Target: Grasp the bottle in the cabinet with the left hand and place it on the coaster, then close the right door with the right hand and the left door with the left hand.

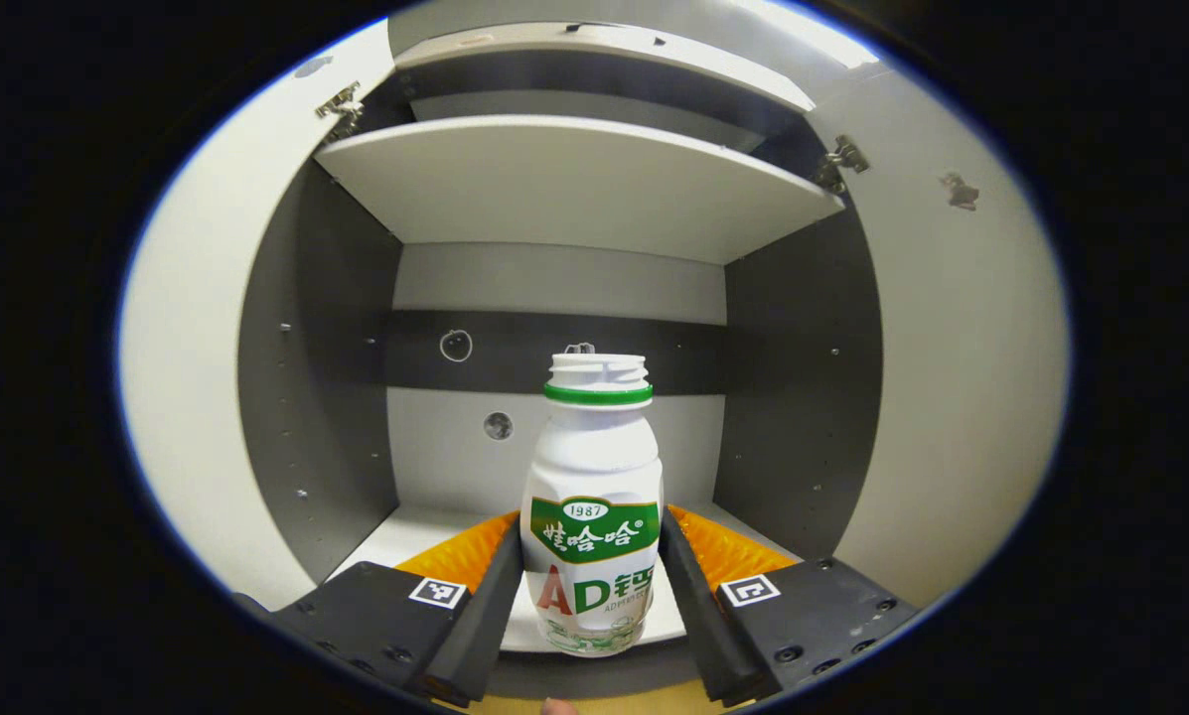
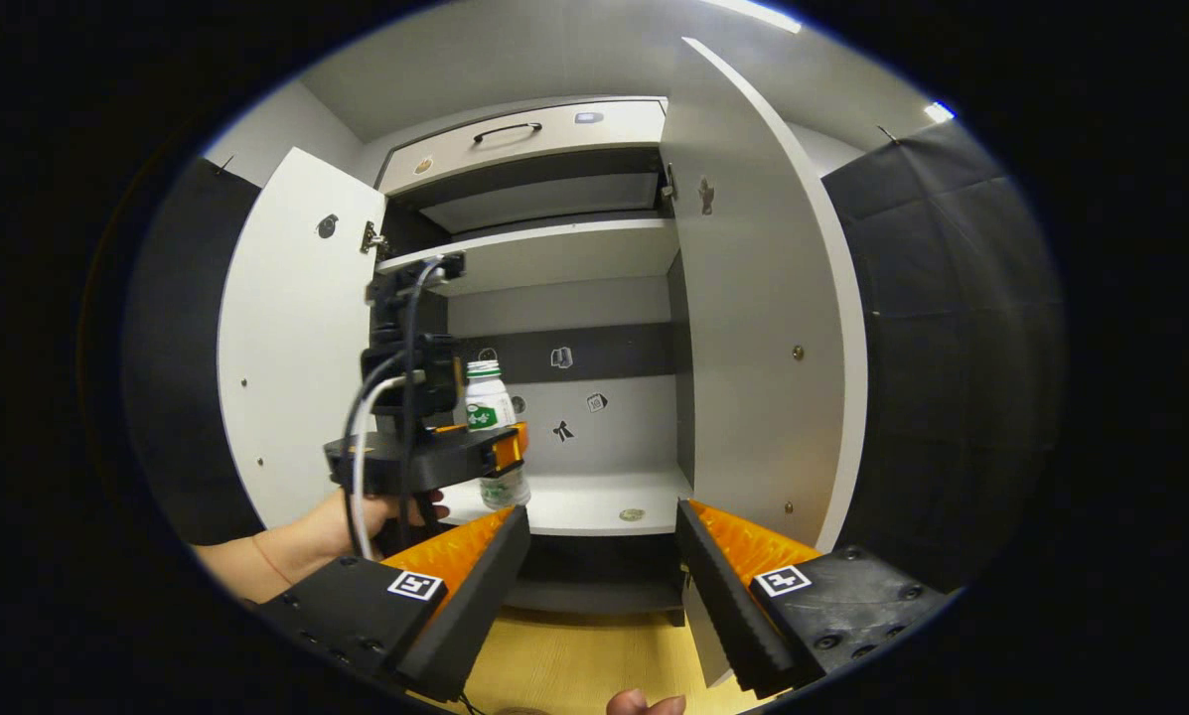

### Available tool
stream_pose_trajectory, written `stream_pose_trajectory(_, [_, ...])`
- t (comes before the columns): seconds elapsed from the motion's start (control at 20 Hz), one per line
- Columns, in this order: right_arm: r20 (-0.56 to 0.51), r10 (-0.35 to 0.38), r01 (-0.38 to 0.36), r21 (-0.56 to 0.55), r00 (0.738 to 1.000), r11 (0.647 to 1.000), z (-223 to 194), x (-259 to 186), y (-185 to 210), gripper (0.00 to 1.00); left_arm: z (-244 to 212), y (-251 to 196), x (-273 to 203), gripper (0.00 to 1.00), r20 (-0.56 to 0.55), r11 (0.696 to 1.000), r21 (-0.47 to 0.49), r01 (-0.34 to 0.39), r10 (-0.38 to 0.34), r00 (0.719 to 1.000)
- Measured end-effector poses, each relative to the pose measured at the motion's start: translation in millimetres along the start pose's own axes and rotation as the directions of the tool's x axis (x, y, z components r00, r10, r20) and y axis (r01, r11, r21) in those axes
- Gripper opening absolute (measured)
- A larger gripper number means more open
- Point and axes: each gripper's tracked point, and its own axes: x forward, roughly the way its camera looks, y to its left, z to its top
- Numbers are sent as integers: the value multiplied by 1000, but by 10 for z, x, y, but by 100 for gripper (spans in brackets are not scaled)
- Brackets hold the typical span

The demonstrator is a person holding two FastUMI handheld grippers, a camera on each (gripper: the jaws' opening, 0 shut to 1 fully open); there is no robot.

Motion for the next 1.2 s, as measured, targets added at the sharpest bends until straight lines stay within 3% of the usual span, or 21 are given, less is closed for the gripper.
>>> stream_pose_trajectory(0.35, [16,-43,43,-38,999,998,-19,-196,-100,98,-473,52,-1061,77,-29,1000,-13,-1,1,1000])
stream_pose_trajectory(0.55, [66,-34,39,-68,997,997,-10,-271,-87,98,-844,-121,-1540,78,3,998,-3,56,-56,998])
stream_pose_trajectory(0.75, [123,-8,21,-102,992,995,-1,-280,-17,98,-1412,-416,-1984,78,-28,993,-14,117,-117,993])
stream_pose_trajectory(1.2, [150,-58,68,-64,987,996,-158,-285,-262,98,-2693,-773,-2580,78,-76,982,-39,184,-186,980])
